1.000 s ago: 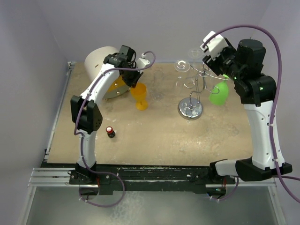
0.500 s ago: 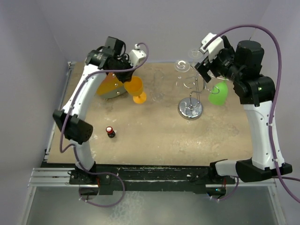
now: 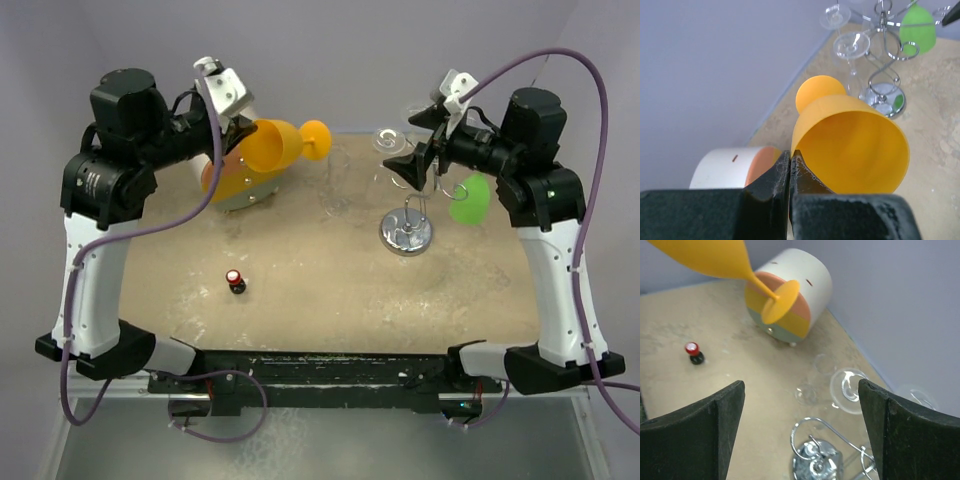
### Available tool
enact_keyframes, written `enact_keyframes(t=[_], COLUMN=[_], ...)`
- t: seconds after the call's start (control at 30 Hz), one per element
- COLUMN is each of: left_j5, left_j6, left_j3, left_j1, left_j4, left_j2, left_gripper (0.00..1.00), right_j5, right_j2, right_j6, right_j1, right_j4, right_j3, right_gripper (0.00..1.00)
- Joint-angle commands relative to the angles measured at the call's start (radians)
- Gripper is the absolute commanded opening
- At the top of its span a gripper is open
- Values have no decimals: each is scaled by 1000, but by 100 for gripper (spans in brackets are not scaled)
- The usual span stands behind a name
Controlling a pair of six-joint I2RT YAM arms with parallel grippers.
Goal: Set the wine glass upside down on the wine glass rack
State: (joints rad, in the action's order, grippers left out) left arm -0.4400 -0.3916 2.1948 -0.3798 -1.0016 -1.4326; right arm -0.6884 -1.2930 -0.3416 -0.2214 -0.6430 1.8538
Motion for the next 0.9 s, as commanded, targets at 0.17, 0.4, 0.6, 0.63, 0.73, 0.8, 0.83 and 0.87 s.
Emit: enact_keyframes(t=[0.17, 0.4, 0.6, 0.63, 0.73, 0.8, 0.83, 0.87], left_j5=[-68, -29, -41, -46, -48, -51, -56, -59], left_j6=[156, 286, 327, 331, 334, 334, 334, 335], left_j3=[78, 106, 96, 91, 77, 69, 65, 63], left_j1=[7, 8, 7, 6, 7, 6, 6, 6], left_j4=[256, 306, 336, 339, 350, 355, 357, 359], left_j2=[-22, -55, -58, -55, -51, -49, -48, -48], left_gripper=[0, 0, 0, 0, 0, 0, 0, 0], right_j5=[-220, -188, -108, -93, -69, -77, -78, -84], right_j2=[-81, -142, -171, -174, -183, -187, -190, -193], right_j6=[425, 616, 664, 675, 697, 716, 726, 736], right_j1=[5, 4, 3, 2, 2, 1, 1, -2], right_j4=[319, 428, 475, 484, 504, 521, 529, 538], right_j3=[-13, 3, 9, 8, 9, 11, 15, 17], right_gripper=[88, 81, 75, 74, 69, 67, 66, 65])
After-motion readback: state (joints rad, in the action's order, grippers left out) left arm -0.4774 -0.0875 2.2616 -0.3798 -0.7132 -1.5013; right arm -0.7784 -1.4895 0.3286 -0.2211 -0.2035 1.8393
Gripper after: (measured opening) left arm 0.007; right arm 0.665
